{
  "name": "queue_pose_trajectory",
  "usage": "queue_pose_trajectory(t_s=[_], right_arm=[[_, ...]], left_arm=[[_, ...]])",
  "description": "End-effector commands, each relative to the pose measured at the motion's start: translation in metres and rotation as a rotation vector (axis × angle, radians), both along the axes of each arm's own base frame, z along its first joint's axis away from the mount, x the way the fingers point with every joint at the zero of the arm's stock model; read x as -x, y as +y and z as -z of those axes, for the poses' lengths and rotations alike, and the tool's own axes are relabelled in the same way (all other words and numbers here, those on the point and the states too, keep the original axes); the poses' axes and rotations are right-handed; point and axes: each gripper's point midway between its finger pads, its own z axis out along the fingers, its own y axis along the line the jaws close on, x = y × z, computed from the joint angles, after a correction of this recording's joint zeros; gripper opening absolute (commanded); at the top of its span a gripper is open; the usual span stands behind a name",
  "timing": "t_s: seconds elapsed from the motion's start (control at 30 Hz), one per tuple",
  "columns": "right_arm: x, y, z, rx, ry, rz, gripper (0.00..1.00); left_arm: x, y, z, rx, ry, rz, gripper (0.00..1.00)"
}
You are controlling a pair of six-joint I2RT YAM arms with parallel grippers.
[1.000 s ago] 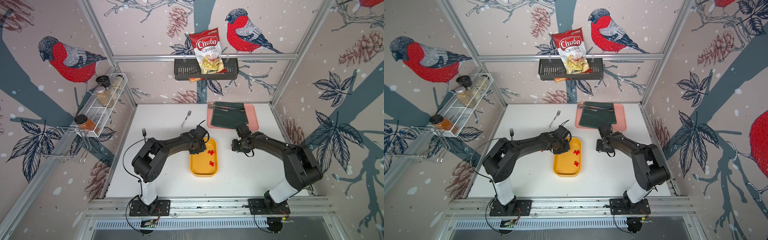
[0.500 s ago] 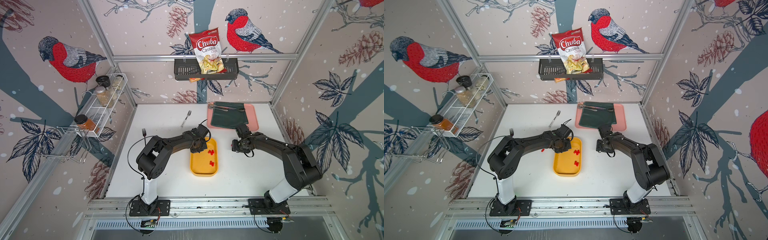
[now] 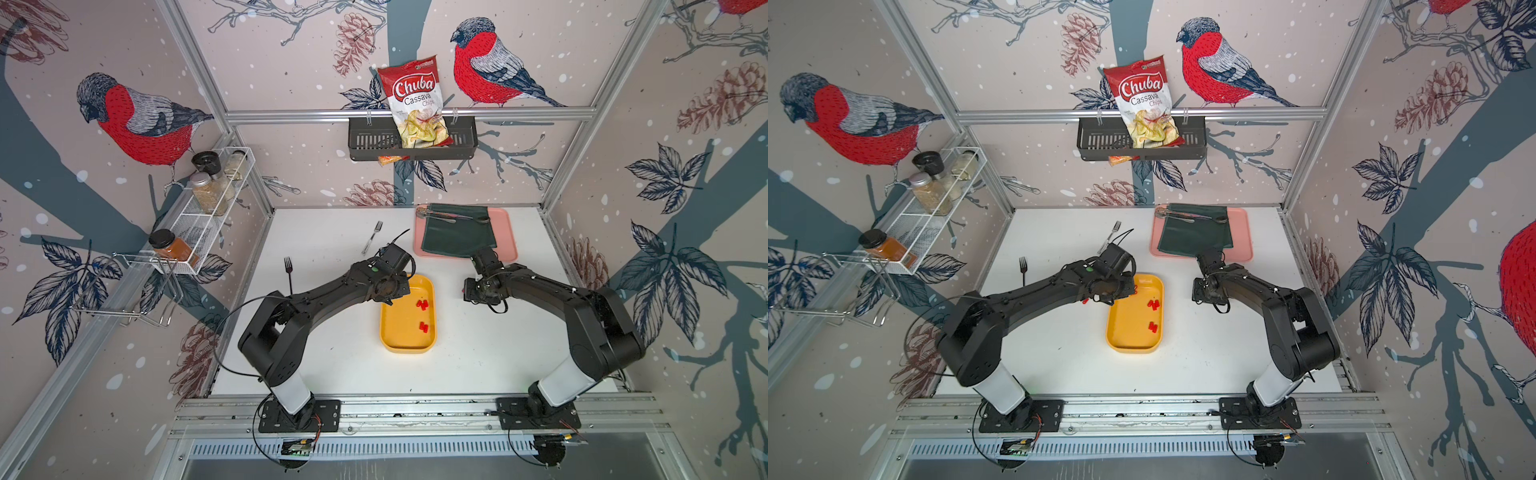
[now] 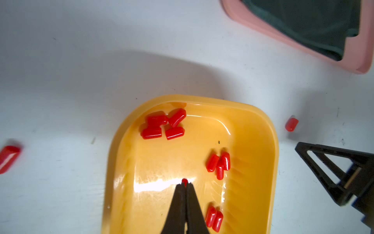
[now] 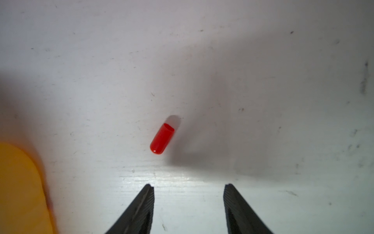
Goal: Take the screw protection sleeves out of the storage box
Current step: Pick up the screw protection sleeve from the storage box, then place the screw protection sleeve at the center of the board.
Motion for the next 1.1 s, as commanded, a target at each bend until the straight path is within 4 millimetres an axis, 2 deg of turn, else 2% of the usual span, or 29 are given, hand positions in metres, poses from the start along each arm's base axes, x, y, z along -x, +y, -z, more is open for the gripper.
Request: queue_pose_trajectory(t_s=[0.0,0.1,0.2,0.5,0.67,0.77,0.83,0.93,1.07], right_arm=[[-0.002,0.000,-0.004,0.003,-0.007,0.000,0.59],[-0.003,0.001,-0.004,0.001,-0.007,0.003,0.59],[-0.003,0.005,-0.005,-0.003,-0.006,-0.001,0.59],[-0.002,0.014,-0.007,0.013,-0.003,-0.017,0.60],[-0.001,0.015,-0.005,0.023,0.002,-0.019,0.60],[-0.001,0.016,-0.005,0.023,0.003,-0.022,0.60],[0.000,0.017,-0.006,0.022,0.002,-0.023,0.60],[-0.001,0.019,-0.009,0.019,0.000,-0.026,0.60],[-0.004,0.029,-0.022,-0.013,-0.020,-0.045,0.60]], left_arm=[[0.007,0.052,0.006,-0.172,-0.003,-0.005,0.00],[0.006,0.095,0.027,-0.271,0.007,-0.035,0.00],[0.005,0.114,0.049,-0.345,0.019,-0.036,0.00],[-0.011,0.117,0.079,-0.393,0.027,-0.071,0.00],[-0.011,0.119,0.092,-0.420,0.049,-0.063,0.00],[-0.011,0.121,0.092,-0.421,0.046,-0.071,0.03],[-0.010,0.117,0.086,-0.396,0.033,-0.070,0.12],[-0.010,0.112,0.071,-0.362,0.003,-0.073,0.17],[-0.009,0.105,0.048,-0.315,-0.031,-0.075,0.22]])
